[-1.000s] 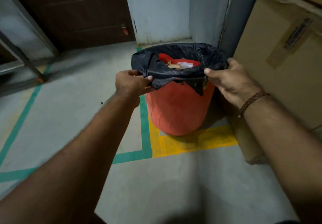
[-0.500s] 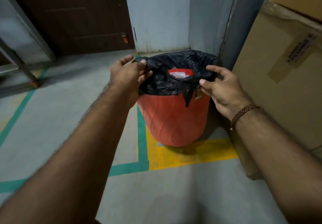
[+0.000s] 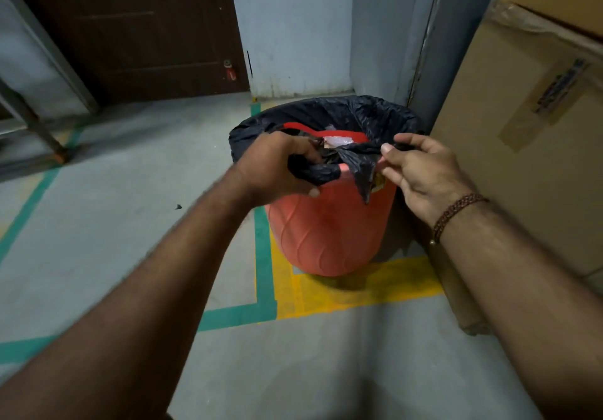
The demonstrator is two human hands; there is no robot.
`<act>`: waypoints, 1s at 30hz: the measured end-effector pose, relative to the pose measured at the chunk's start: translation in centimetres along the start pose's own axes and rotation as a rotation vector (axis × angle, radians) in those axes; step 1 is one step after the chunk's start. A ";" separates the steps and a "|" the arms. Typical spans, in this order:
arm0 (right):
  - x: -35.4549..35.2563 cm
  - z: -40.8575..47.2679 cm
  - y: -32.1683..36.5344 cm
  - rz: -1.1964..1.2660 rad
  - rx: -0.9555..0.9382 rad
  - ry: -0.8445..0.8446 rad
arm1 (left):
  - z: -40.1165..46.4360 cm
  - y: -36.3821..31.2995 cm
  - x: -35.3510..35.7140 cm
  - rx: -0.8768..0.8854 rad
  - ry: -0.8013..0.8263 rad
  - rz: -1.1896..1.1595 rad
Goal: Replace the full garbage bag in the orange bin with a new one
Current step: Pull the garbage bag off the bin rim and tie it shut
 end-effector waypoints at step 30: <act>-0.3 -0.2 -0.6 0.027 0.052 -0.110 | 0.4 1.1 1.6 -0.082 -0.004 -0.344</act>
Point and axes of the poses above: each hand's wrist, its own z-axis towards the middle knuckle, its own x-axis out of the palm, y = z × x, the point moved 7 cm from there along z, towards the middle knuckle, and after that the axes turned 4 degrees about -x, right-handed, at the moved point
